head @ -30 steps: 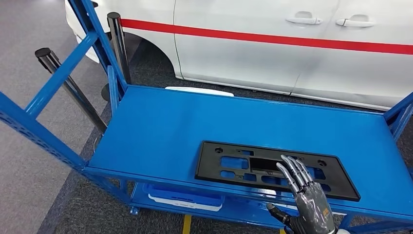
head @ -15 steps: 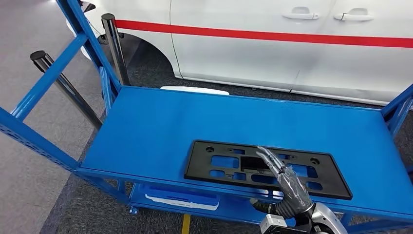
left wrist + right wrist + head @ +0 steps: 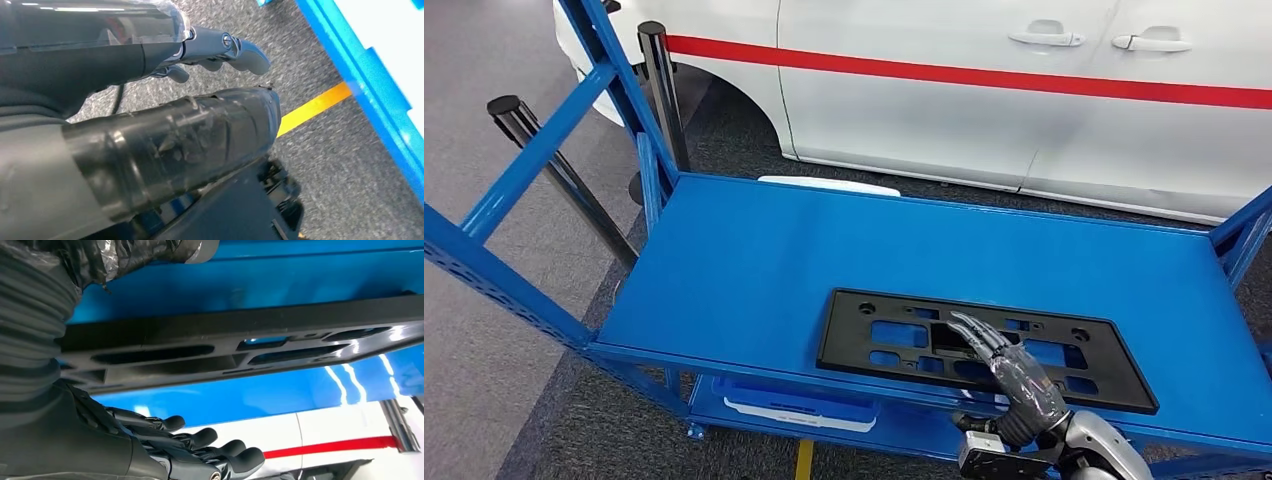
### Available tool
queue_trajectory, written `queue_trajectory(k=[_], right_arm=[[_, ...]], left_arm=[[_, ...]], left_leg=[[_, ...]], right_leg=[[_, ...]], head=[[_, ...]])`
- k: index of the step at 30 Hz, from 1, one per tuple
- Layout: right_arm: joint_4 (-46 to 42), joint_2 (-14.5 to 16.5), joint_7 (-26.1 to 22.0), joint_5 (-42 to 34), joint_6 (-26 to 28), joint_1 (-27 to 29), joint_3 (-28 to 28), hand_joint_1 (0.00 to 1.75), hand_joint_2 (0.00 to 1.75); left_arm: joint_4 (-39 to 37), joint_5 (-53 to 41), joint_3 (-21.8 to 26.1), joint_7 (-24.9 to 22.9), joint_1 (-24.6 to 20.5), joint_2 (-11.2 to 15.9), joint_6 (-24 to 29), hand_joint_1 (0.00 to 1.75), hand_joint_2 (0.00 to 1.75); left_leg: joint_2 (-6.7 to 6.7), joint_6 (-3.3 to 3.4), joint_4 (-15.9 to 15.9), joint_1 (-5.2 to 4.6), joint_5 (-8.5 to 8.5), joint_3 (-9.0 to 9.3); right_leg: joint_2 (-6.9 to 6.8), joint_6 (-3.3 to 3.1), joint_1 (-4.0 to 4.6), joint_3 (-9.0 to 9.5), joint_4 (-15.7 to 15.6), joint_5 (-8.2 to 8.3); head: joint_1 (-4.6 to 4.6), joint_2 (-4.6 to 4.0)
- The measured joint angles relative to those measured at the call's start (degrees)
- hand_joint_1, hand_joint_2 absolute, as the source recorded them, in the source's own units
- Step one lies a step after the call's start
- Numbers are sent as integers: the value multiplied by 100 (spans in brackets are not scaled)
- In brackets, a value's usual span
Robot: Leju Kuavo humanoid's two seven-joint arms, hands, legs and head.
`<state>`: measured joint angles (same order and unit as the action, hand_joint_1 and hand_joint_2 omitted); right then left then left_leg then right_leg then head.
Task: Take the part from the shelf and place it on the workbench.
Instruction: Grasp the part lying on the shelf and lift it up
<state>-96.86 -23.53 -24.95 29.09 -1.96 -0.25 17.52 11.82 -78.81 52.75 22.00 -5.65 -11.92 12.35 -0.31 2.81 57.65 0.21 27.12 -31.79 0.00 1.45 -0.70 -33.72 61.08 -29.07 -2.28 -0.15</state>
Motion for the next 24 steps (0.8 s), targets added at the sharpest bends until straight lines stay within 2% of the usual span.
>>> queue_trajectory(k=[3,4,5,6,7,9,10,12,14,16,18,19,20,21,23,24], right_arm=[[76,-109,23,29,-17,-29,-2,0,175],[100,-134,54,60,-35,-31,0,0,175],[121,-167,97,104,-52,-31,3,0,175],[133,-212,150,153,-68,-36,5,0,175],[143,-282,209,199,-79,-48,5,0,175],[160,-458,295,244,-93,-92,-5,0,175],[167,-550,331,249,-107,-112,-18,0,175],[174,-703,377,230,-137,-130,-55,0,175],[176,-805,407,192,-144,-132,-109,0,175],[176,-852,427,182,-102,-134,-157,0,175],[176,-862,444,219,-57,-128,-174,0,175],[177,-862,451,239,-48,-122,-175,0,175],[178,-862,455,254,-47,-116,-177,0,175],[178,-862,459,263,-47,-112,-180,0,175],[178,-863,466,269,-47,-110,-190,0,175],[178,-863,469,269,-46,-110,-195,0,175]], left_arm=[[0,-2,-1,1,-18,-1,-16,0,0],[0,-3,-1,1,-18,-1,-21,0,0],[0,-4,-1,1,-17,-1,-27,0,0],[0,-5,-2,1,-17,-2,-33,0,0],[0,-6,-4,1,-17,-3,-39,0,0],[0,-8,-9,1,-18,-4,-46,0,0],[0,-8,-11,-1,-18,-4,-46,0,0],[0,-8,-15,-4,-17,-3,-46,0,0],[0,-8,-21,-7,-14,-1,-46,0,0],[0,-10,-30,-8,-14,1,-46,0,0],[0,-13,-39,-8,-10,1,-46,0,0],[0,-14,-41,-8,-5,1,-46,0,0],[0,-14,-43,-8,0,1,-46,0,0],[0,-15,-45,-8,5,1,-46,0,0],[0,-17,-48,-8,6,1,-46,0,0],[0,-20,-50,-7,1,1,-46,0,0]], left_leg=[[10,47,-18,-1,-10,9],[11,51,-13,-4,-4,10],[10,52,-4,-5,3,12],[6,49,9,-3,14,16],[1,39,30,0,34,22],[-11,-4,86,-15,80,11],[-14,-32,107,-27,94,-1],[-17,-76,115,-43,96,-18],[-10,-126,199,-37,163,-48],[-2,-173,631,-23,429,-227],[-1,-191,1343,-10,769,-558],[-1,-194,1623,-8,856,-696],[0,-190,1717,-7,830,-751],[0,-180,1611,-7,702,-710],[-1,-140,912,-8,289,-397],[-1,-120,561,-15,152,-241]], right_leg=[[1,67,-22,-467,984,-476],[0,85,-33,-594,1230,-531],[0,99,-46,-636,1287,-477],[-1,108,-60,-571,1127,-324],[-2,115,-77,-413,777,-102],[2,100,-81,-104,113,157],[5,80,-72,-25,-79,199],[13,21,-48,-24,-143,183],[8,-49,-66,-12,-167,197],[-2,-120,-77,11,-194,205],[-10,-150,-57,14,-195,199],[-11,-152,-50,15,-194,198],[-10,-153,-47,19,-193,197],[-7,-152,-46,28,-193,194],[0,-144,-46,54,-192,183],[3,-129,-35,57,-182,174]], head=[[-3,0],[-2,0],[-2,0],[-2,0],[-2,0],[-2,0],[0,0],[4,0],[5,0],[8,0],[10,0],[10,0],[10,0],[10,0],[9,0],[9,0]])
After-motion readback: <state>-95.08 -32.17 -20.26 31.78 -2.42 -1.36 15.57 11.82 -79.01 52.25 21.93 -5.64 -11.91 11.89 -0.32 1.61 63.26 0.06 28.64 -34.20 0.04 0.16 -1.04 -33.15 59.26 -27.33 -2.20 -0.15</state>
